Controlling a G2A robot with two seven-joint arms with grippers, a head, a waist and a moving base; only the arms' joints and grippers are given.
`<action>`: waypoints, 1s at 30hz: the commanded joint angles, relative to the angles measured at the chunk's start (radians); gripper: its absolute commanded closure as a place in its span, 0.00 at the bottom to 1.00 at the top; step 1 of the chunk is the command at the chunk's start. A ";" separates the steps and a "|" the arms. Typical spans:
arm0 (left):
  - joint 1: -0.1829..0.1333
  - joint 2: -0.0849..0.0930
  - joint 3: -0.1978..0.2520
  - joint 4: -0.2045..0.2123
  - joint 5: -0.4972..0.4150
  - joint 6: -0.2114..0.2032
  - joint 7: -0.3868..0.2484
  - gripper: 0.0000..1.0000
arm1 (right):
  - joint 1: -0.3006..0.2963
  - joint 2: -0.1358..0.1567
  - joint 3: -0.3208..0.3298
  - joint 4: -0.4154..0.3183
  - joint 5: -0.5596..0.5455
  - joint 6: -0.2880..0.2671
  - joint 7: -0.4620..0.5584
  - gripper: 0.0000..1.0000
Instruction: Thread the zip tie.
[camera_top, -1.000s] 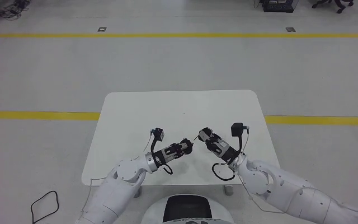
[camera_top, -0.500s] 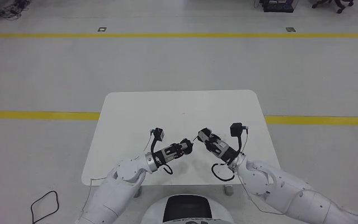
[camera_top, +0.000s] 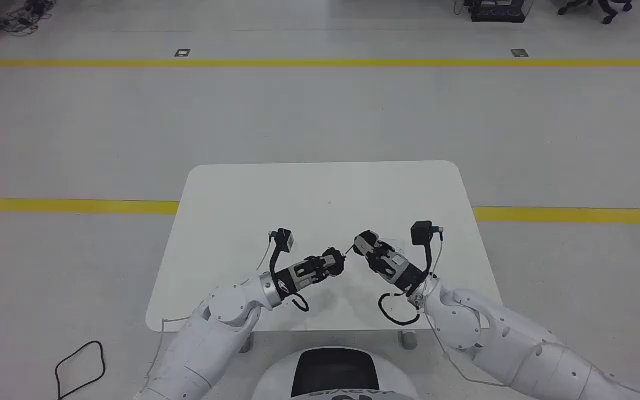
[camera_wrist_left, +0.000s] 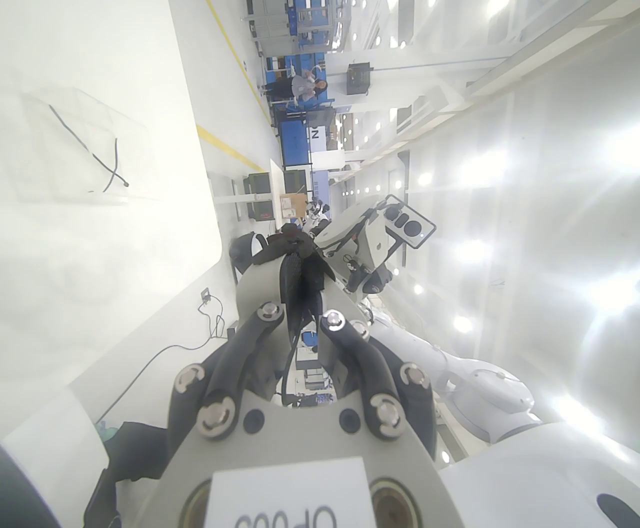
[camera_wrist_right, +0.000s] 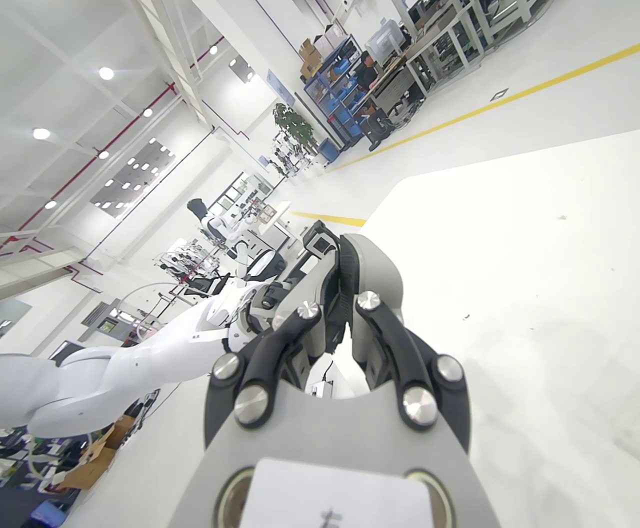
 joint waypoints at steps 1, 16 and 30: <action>0.000 0.000 0.000 0.000 0.000 0.000 0.000 1.00 | -0.006 -0.002 0.008 -0.002 -0.004 0.000 0.002 1.00; 0.000 0.000 0.000 0.000 0.000 0.000 0.000 1.00 | -0.052 -0.017 0.065 -0.010 -0.028 0.000 0.039 1.00; 0.000 0.000 0.000 0.000 0.000 0.000 0.000 1.00 | -0.075 -0.038 0.102 0.000 -0.033 0.000 0.071 1.00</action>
